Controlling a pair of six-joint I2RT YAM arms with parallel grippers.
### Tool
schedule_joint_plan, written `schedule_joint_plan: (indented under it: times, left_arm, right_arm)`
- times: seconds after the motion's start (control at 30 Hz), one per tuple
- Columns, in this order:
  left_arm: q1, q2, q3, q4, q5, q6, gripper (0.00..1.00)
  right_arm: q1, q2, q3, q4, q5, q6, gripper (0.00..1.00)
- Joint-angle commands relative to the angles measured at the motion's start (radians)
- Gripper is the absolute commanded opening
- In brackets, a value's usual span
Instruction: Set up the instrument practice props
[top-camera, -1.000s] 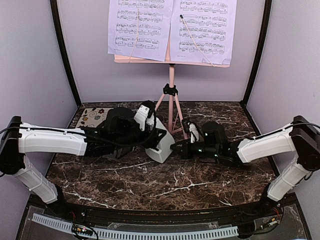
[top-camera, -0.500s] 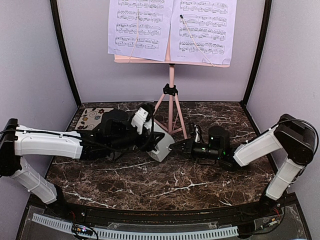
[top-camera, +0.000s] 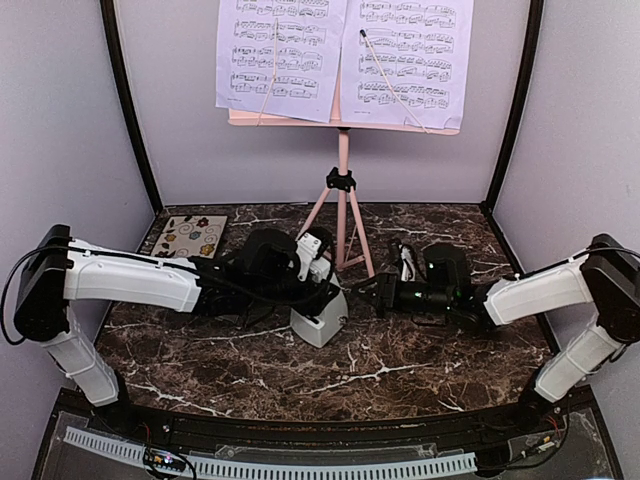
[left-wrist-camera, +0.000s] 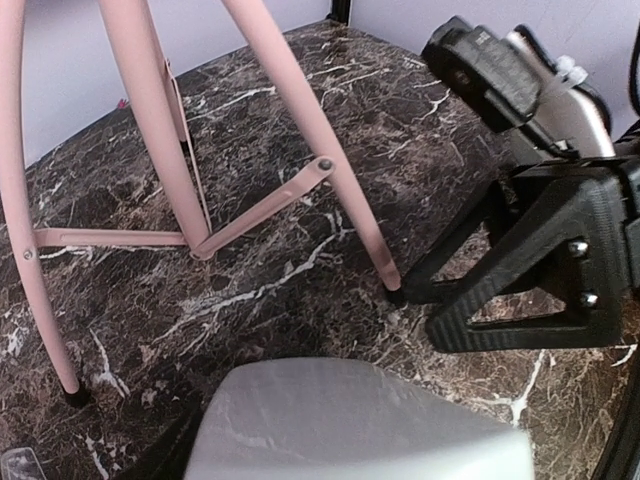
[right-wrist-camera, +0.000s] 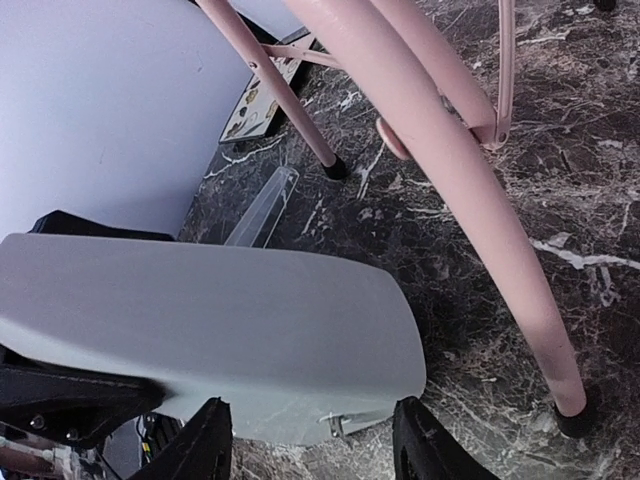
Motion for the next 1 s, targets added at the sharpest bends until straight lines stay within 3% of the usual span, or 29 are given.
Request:
schedule_joint_plan:
  times: [0.0,0.13,0.33,0.57,0.73,0.97]
  left_arm:
    - [0.007,0.022,0.082,0.042,-0.052,-0.024,0.20]
    - [0.008,0.065,0.109,0.019,-0.093,-0.020,0.24]
    - [0.024,0.082,0.111,-0.010,-0.106,-0.087,0.46]
    - [0.035,0.036,0.091,-0.007,-0.041,-0.109,0.98]
    - [0.051,-0.046,0.035,0.015,0.016,-0.134,0.99]
    - [0.100,-0.290,-0.163,0.012,0.047,-0.187,0.97]
  right_arm:
    - [0.003,-0.053,0.046,-0.098,0.030,-0.101,0.57]
    - [0.003,-0.078,0.080,-0.158,0.044,-0.146,0.60]
    - [0.003,-0.081,0.145,-0.234,0.054,-0.205,0.69]
    - [0.002,-0.065,0.209,-0.292,0.051,-0.245,0.75]
    - [0.009,-0.047,0.243,-0.331,0.048,-0.267,0.75]
    - [0.044,-0.023,0.275,-0.397,0.064,-0.291,0.71]
